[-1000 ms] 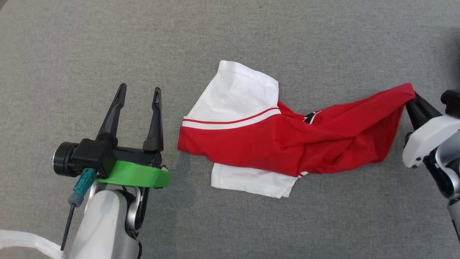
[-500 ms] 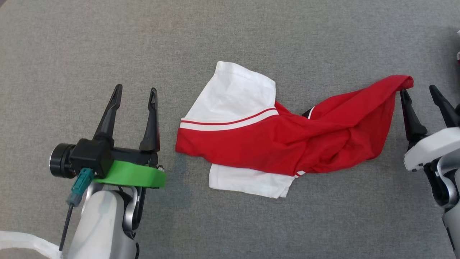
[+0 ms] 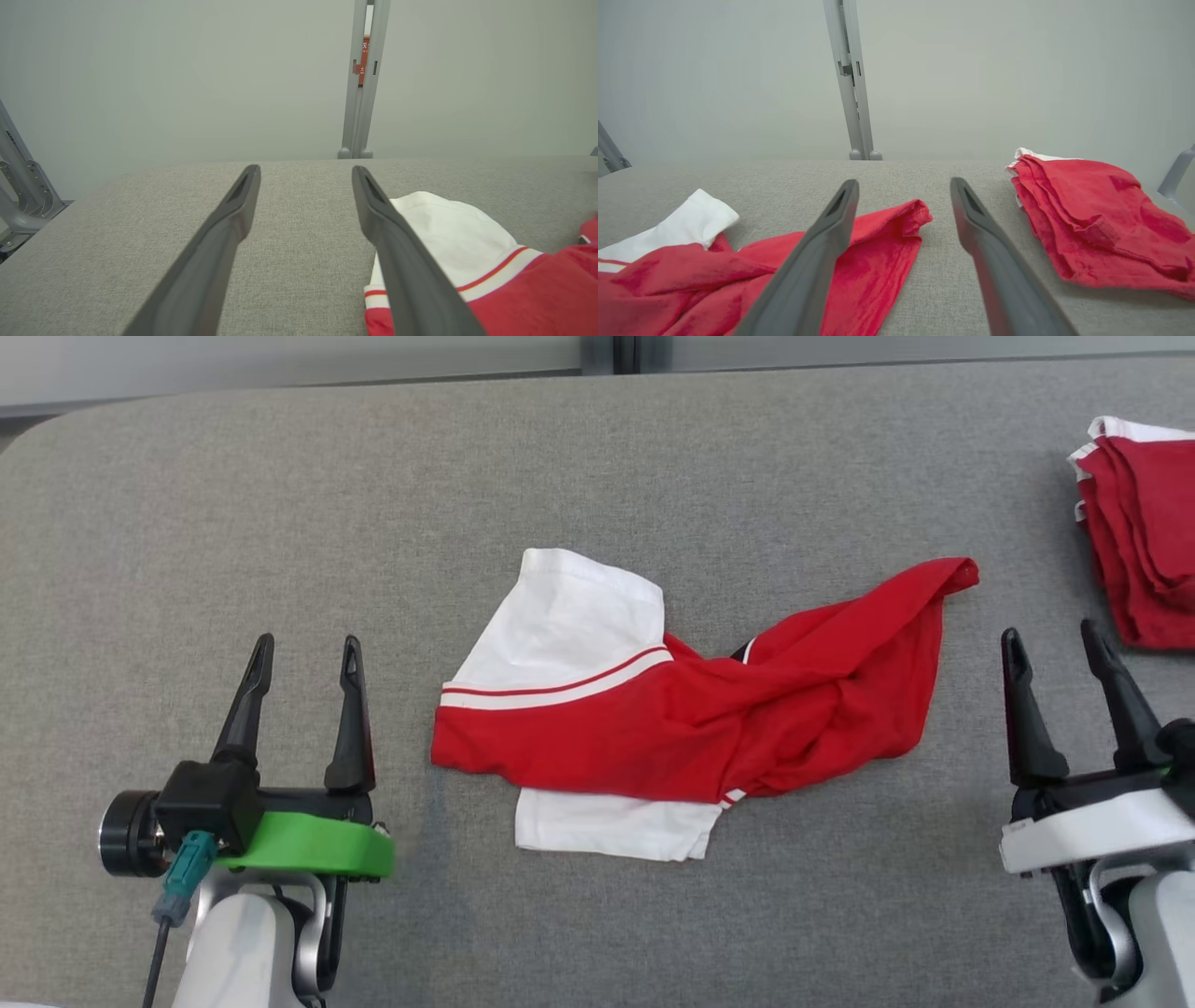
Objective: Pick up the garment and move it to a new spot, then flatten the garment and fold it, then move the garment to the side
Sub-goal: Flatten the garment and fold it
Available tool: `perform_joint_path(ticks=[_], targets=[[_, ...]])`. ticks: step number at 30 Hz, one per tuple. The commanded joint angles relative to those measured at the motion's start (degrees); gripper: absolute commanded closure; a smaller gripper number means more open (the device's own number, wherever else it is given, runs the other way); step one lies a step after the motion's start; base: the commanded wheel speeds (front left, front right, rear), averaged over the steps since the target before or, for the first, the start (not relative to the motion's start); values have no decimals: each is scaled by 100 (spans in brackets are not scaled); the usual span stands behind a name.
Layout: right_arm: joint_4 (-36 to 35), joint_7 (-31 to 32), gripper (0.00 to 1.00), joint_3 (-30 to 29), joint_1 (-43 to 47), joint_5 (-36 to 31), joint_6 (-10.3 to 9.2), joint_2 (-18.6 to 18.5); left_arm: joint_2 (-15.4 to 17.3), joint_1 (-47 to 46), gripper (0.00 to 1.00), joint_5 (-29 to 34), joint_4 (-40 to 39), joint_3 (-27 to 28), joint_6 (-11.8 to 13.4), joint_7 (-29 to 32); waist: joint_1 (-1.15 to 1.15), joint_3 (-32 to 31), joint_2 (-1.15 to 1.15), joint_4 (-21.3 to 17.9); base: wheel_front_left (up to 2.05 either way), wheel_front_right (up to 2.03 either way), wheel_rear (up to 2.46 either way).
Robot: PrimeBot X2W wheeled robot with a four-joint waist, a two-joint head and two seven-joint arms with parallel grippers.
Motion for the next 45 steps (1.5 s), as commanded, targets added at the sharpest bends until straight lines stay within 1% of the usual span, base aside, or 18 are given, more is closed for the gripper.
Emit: perform_joint_path(ticks=[1,6,11,20,25,30,37,43,44,45], targets=[[-91,-5,0,0,160,-76,-9,56,55,104,0,6,12,25,17,-2,0,-219,0,-110,0,0,0],[-433,119,0,50,636,-149,-9,319,71,318,0,-19,46,28,38,-2,0,-466,0,-146,0,0,0],[-625,234,0,30,886,-169,-9,442,65,462,0,-47,13,1,56,-2,0,-543,0,-153,0,0,0],[-689,355,0,3,924,-182,-9,413,60,467,0,-91,-26,-77,70,-1,0,-532,0,-113,0,0,0],[-549,421,0,43,814,-167,-9,329,48,375,0,-88,-81,-117,97,-1,0,-445,0,-58,0,0,0],[-60,534,0,135,615,-85,-9,231,16,204,0,-79,-169,-186,94,-1,0,-194,0,57,0,0,0],[1276,516,0,454,-48,124,-9,217,-60,-58,0,-60,-210,-317,58,-1,0,166,0,229,0,0,0],[2239,483,0,843,-577,367,-9,280,-102,-190,0,-54,-174,-357,49,-2,0,281,0,265,0,0,0],[2355,513,53,914,-620,417,-8,283,-103,-202,0,-51,-172,-353,48,-2,0,285,0,262,0,0,0],[2461,503,100,989,-645,487,-8,277,-109,-208,0,-47,-165,-354,45,-2,0,281,0,263,0,0,0]])
